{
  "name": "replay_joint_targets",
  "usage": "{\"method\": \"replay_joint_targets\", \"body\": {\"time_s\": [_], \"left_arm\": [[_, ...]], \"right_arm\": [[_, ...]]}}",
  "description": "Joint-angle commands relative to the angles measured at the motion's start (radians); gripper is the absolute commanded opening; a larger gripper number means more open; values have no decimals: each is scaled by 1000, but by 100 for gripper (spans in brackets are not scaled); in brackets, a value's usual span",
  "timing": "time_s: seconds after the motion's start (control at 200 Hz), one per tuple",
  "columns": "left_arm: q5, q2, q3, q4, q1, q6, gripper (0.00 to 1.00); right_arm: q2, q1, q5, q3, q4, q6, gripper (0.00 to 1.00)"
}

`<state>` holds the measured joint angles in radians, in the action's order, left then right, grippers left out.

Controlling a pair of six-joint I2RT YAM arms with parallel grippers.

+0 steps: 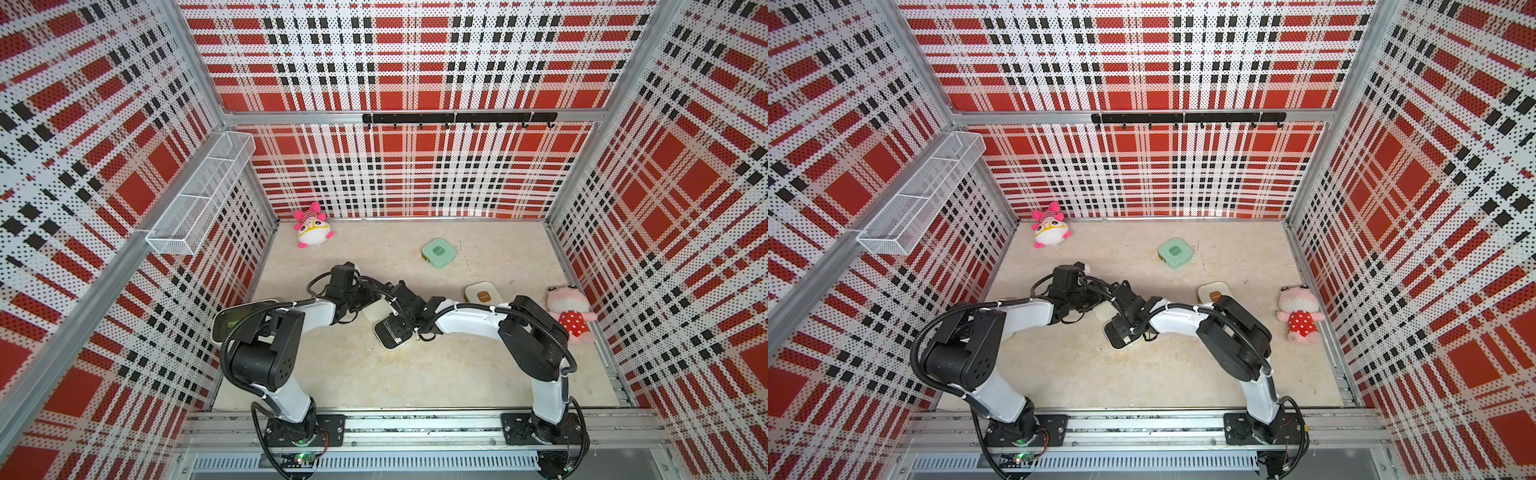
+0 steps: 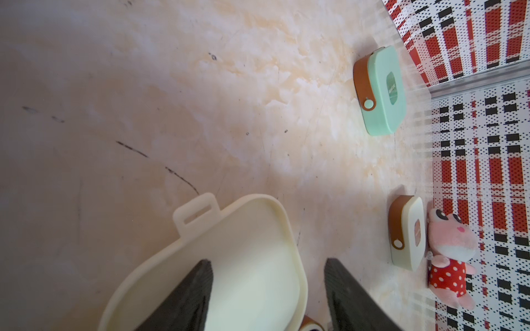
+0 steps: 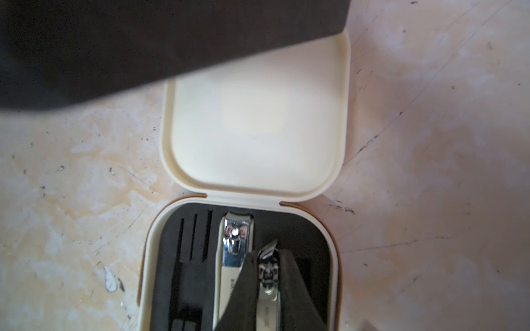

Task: Organize nail clipper sets
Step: Place the nail clipper in the storage box.

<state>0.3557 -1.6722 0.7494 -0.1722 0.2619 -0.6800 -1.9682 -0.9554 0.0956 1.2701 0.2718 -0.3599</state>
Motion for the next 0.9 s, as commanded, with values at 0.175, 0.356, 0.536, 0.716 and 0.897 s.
{"method": "replay_joint_targets", "body": {"time_s": [0.175, 0.356, 0.536, 0.716, 0.897], "left_arm": [[5, -6, -15, -16, -7, 10, 67], [3, -6, -19, -16, -7, 11, 67], [2, -6, -19, -11, -41, 14, 67], [-4, -12, -19, -6, -44, 17, 67], [-6, -15, -19, -4, -47, 19, 66]], "right_arm": [[0, -8, -5, -8, -16, -1, 13], [-4, -9, 4, -17, -13, -2, 13], [17, -9, 8, -54, -23, -3, 12], [32, -11, 6, -85, -37, -9, 12], [36, -16, 10, -103, -40, -13, 12]]}}
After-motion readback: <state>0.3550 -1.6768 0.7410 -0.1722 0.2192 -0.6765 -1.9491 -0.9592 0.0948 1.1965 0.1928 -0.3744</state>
